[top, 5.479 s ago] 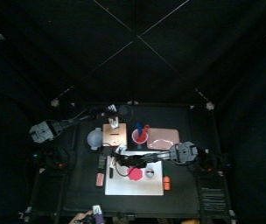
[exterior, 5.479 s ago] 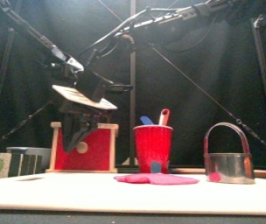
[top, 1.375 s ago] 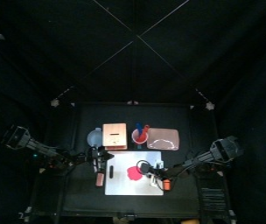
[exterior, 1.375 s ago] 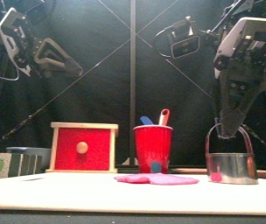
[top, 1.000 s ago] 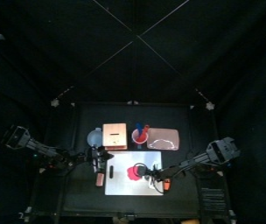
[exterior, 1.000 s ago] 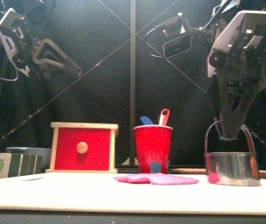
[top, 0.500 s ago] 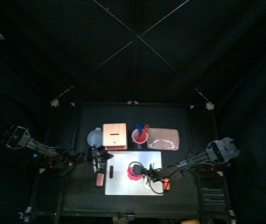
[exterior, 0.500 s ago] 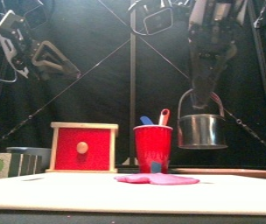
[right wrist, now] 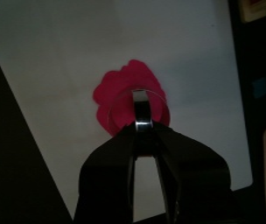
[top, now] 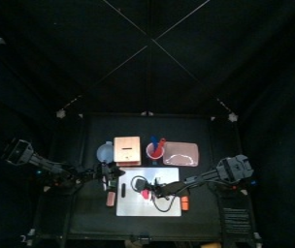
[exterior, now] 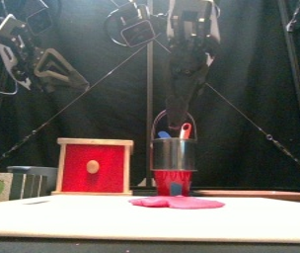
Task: Get the cutter from the drawer then cut the dough then place the extra dough in the bowl
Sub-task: Cut the dough
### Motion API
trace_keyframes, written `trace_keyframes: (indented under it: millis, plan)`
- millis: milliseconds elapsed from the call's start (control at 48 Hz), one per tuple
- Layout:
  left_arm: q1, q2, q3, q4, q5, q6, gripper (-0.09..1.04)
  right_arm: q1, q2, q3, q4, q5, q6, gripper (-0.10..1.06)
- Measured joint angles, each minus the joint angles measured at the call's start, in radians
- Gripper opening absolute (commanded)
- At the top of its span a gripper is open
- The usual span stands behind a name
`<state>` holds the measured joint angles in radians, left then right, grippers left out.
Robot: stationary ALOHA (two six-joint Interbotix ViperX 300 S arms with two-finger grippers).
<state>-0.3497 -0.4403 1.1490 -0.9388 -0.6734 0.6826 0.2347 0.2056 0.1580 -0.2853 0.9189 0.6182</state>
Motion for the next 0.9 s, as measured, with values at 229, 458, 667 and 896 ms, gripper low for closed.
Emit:
trace_keyframes:
  millis: [229,458,667,896]
  plan:
    - [0.0,0.0,0.003,-0.002,0.002,-0.002,0.48,-0.008,0.04,-0.025,0.084,0.0,-0.072,0.54]
    - [0.002,0.0,0.005,-0.002,0.0,-0.002,0.48,-0.028,0.043,-0.025,0.08,-0.002,-0.075,0.54]
    - [0.0,0.0,0.008,-0.009,0.002,-0.002,0.48,-0.041,0.043,-0.017,0.08,-0.015,-0.075,0.54]
    - [0.0,-0.002,0.015,-0.02,0.0,-0.002,0.48,-0.041,0.044,-0.008,0.097,-0.026,-0.075,0.54]
